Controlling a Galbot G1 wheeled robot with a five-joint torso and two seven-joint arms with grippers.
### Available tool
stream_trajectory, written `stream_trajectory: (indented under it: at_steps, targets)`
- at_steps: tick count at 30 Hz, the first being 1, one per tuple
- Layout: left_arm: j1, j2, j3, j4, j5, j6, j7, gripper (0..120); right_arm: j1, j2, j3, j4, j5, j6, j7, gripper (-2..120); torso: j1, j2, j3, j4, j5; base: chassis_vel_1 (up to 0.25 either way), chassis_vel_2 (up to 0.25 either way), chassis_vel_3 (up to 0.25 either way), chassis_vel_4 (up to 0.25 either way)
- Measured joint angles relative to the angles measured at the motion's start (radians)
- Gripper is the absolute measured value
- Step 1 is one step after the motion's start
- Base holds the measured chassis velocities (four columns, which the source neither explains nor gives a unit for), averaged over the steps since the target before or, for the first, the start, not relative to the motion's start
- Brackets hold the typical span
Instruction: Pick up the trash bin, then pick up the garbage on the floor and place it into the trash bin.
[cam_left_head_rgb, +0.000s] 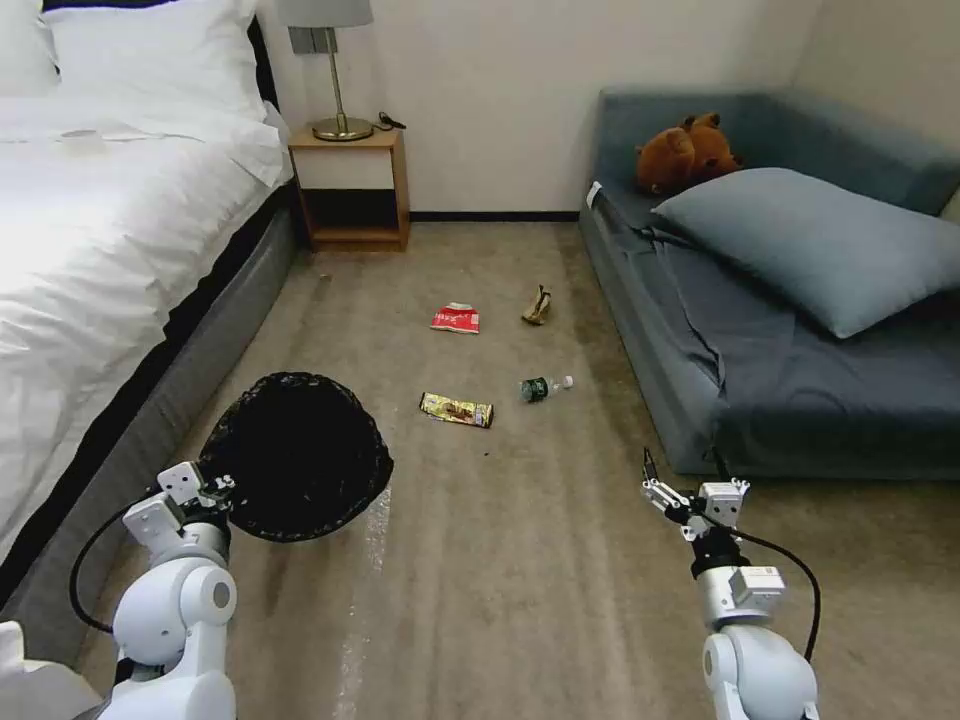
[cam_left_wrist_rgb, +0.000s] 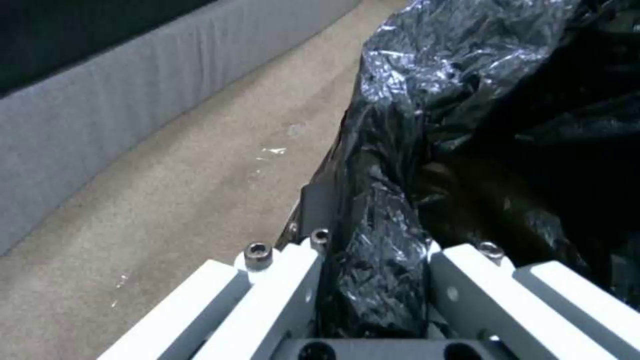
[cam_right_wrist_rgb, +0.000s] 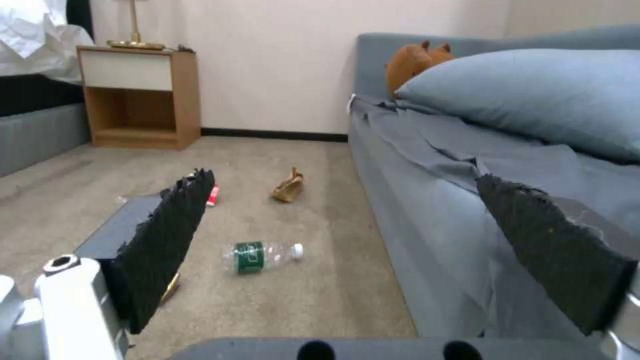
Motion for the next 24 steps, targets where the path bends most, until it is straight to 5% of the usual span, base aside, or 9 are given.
stream_trajectory:
  at_steps: [24]
  targets:
    - [-0.011,0.005,-0.012,0.012,-0.009,-0.001,0.008,2,0.004,0.000,0.006,-0.013,-0.002,0.001,-0.004,100,0.000,0.000,0.000,-0.0001,0.0000,-0.032,0.029,0.033,-0.030]
